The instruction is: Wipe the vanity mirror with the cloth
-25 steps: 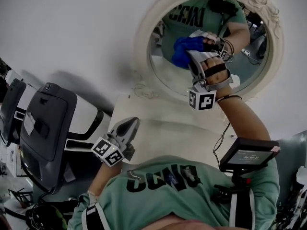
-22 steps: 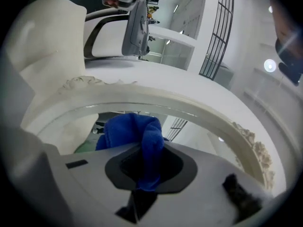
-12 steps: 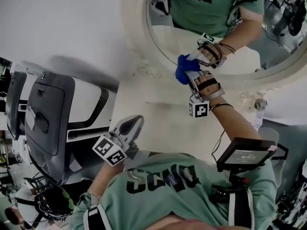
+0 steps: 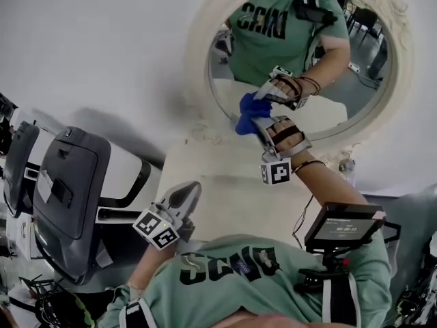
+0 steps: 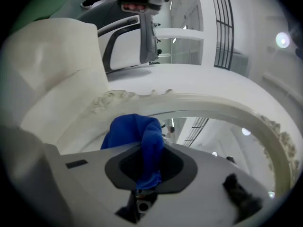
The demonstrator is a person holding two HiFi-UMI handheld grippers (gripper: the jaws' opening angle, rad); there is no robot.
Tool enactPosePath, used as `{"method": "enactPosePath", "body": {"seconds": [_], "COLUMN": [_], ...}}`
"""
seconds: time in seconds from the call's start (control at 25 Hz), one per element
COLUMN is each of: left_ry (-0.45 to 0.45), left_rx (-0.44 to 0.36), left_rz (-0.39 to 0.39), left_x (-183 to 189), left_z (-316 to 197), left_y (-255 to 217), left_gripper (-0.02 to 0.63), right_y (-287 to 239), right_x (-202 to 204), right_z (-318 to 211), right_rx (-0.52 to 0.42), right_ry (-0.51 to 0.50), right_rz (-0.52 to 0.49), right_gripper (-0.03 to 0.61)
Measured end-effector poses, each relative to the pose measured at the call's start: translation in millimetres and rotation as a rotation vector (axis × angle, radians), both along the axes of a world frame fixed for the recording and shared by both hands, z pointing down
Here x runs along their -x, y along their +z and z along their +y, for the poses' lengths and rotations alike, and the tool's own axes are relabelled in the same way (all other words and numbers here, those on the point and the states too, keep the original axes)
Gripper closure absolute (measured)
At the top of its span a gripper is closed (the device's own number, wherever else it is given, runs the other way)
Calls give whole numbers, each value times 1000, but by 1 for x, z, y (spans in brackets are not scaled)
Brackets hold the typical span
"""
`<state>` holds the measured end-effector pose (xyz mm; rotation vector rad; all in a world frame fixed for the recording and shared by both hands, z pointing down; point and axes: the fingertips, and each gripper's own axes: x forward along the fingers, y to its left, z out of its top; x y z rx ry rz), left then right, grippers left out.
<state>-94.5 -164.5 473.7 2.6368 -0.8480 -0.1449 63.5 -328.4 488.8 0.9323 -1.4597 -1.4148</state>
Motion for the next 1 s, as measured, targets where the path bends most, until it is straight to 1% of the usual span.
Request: {"method": "enactPosePath", "body": {"seconds": [0.12, 0.24, 0.36, 0.44, 0.52, 0.68, 0.88, 1.0], "left_ry": [-7, -17, -31, -43, -55, -74, -65, -55], "left_rx": [-74, -131, -181, -204, -215, -209, -198, -189], "left_rz": [35, 64, 86, 100, 111, 118, 108, 96], "left_x": [-2, -1, 5, 9, 12, 18, 15, 13], "left_z": [-6, -5, -3, -4, -5, -8, -9, -7], "left_y": [-27, -50, -66, -72, -76, -76, -76, -72], "left_gripper": [604, 604, 604, 604, 604, 604, 604, 604], "right_y": [-117, -225, -308, -349, -372, -377, -374, -355], "right_x": [-9, -17, -25, -32, -36, -39, -41, -40], "right_z": [2, 13, 17, 14, 10, 4, -1, -2], "right_rx": [-168, -323, -443, -500, -525, -540, -553, -540], "right_ry": [-13, -5, 36, 73, 102, 112, 109, 112], "right_rz": [-32, -41, -34, -25, -9, 33, 0, -14], "right_gripper": [529, 529, 529, 529, 529, 529, 529, 531]}}
